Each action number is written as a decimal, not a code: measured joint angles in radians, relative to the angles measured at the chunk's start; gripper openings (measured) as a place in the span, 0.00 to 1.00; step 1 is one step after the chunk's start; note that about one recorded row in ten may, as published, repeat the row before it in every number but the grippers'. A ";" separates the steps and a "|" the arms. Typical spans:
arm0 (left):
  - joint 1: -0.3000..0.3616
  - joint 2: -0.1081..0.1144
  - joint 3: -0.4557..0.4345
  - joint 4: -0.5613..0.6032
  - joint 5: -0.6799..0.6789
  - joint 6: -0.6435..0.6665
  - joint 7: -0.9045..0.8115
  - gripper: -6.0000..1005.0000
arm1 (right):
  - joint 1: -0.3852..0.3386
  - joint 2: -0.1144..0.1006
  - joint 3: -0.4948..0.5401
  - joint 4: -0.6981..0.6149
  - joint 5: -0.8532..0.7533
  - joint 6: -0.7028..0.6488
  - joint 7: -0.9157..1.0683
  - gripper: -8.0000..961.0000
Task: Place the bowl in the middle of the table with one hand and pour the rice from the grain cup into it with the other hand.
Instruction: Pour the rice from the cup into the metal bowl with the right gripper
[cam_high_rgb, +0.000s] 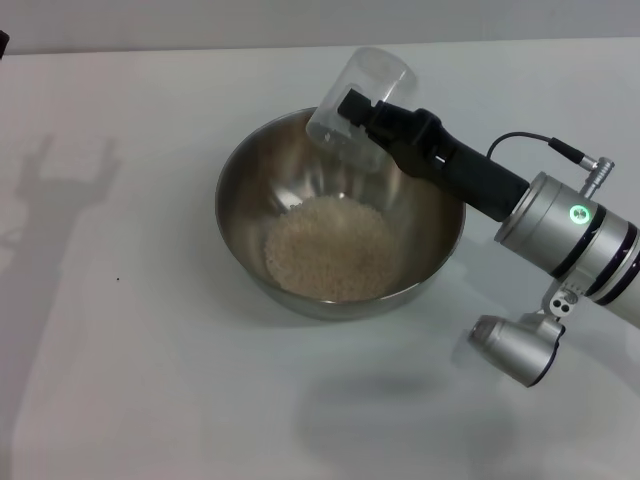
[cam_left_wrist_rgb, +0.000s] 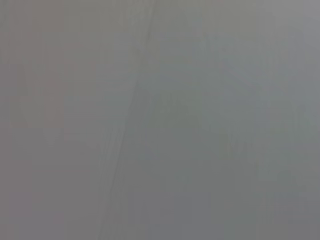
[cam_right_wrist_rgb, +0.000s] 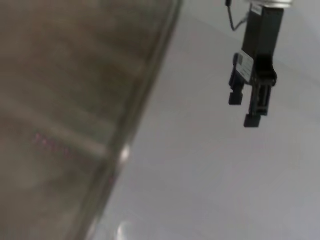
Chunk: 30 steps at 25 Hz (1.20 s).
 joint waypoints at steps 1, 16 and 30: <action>0.000 0.000 0.000 0.000 0.000 0.000 0.000 0.86 | 0.000 0.000 0.000 0.000 0.000 0.000 0.000 0.02; -0.003 0.001 -0.003 0.000 -0.008 -0.012 -0.011 0.86 | 0.008 -0.003 -0.001 -0.029 -0.030 -0.042 -0.092 0.02; -0.001 0.001 0.001 -0.003 -0.007 -0.004 -0.018 0.86 | 0.002 -0.001 0.066 -0.039 -0.083 -0.060 -0.108 0.02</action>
